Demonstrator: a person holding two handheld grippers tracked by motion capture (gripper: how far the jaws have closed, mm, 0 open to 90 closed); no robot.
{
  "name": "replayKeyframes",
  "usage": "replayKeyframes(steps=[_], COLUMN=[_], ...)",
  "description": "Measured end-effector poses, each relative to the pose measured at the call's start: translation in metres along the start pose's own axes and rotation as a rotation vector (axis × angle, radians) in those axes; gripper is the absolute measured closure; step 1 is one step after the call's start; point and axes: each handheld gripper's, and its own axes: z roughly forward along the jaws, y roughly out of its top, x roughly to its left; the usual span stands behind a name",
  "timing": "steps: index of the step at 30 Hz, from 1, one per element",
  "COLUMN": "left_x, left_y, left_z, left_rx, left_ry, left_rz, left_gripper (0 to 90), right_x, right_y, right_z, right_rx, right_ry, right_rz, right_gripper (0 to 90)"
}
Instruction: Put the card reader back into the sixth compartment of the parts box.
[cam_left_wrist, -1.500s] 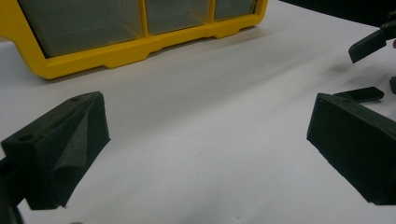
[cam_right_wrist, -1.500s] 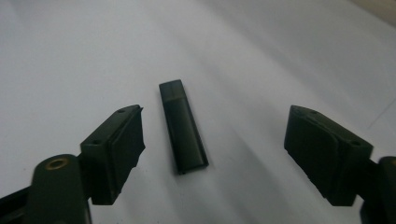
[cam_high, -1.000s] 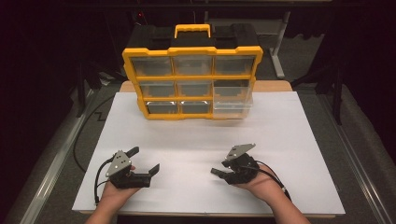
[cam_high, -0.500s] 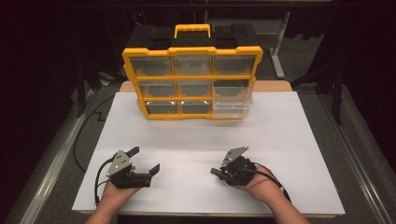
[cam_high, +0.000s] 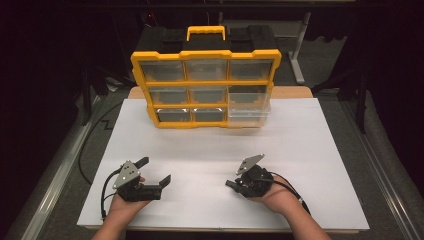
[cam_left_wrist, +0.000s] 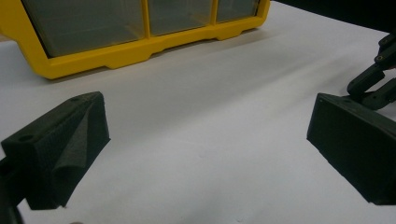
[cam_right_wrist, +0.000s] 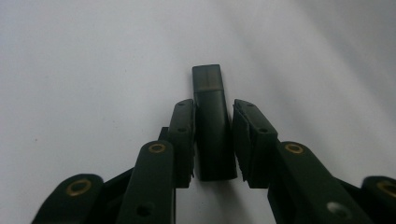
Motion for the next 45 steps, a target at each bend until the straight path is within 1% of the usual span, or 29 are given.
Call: replayKeyframes(steps=[7,12,13,15,18,19,21,24,27,31,36,41,42,45], left_x=[-0.001,0.0,0.0,0.0,0.0,0.0,0.0,0.0,0.001,0.0,0.0,0.0,0.0,0.0], left_y=[0.0,0.0,0.0,0.0,-0.001,-0.001,0.0,-0.001,-0.001,-0.002,-0.002,-0.002,-0.002,-0.002], left_z=[-0.001,-0.001,0.0,0.0,0.0,0.0,-0.001,-0.002,-0.002,-0.002,-0.002,-0.002,-0.002,-0.002], left_rx=[0.002,0.001,0.001,0.005,0.005,0.001,0.001,-0.009,0.0,0.0,0.001,0.004,0.004,0.004], left_ry=[-0.003,-0.002,-0.002,-0.004,-0.004,-0.003,-0.004,-0.004,-0.006,-0.009,-0.012,-0.013,-0.013,-0.013], left_rz=[0.001,-0.001,-0.004,0.002,0.005,-0.001,0.005,-0.004,0.001,0.002,0.004,0.005,0.006,0.007], left_gripper=[0.3,0.3,0.3,0.3,0.3,0.3,0.3,0.3,0.3,0.3,0.3,0.3,0.3,0.3], right_x=[0.0,0.001,0.001,0.001,0.0,0.0,0.001,0.003,0.002,0.002,0.002,0.0,0.0,-0.003], right_y=[0.0,-0.001,-0.001,-0.003,-0.007,-0.008,-0.009,-0.009,-0.009,-0.008,-0.009,-0.013,-0.014,-0.018], right_z=[0.0,0.0,0.0,0.0,0.0,0.0,0.0,-0.001,-0.001,-0.002,-0.009,-0.016,-0.017,-0.02], right_rx=[-0.001,-0.006,-0.009,-0.019,-0.048,-0.056,-0.066,-0.062,-0.064,-0.065,-0.096,-0.109,-0.11,-0.108], right_ry=[-0.003,-0.012,-0.01,-0.007,-0.005,-0.004,-0.008,-0.02,-0.018,-0.017,-0.015,-0.027,-0.027,-0.033], right_rz=[0.016,0.006,0.007,0.013,0.016,0.024,0.023,0.009,0.007,0.004,0.012,0.013,0.023,0.027], right_gripper=[74.1,74.3,74.3,74.3,74.3,74.3,74.3,74.3,74.3,74.3,74.3,74.3,74.3,74.3])
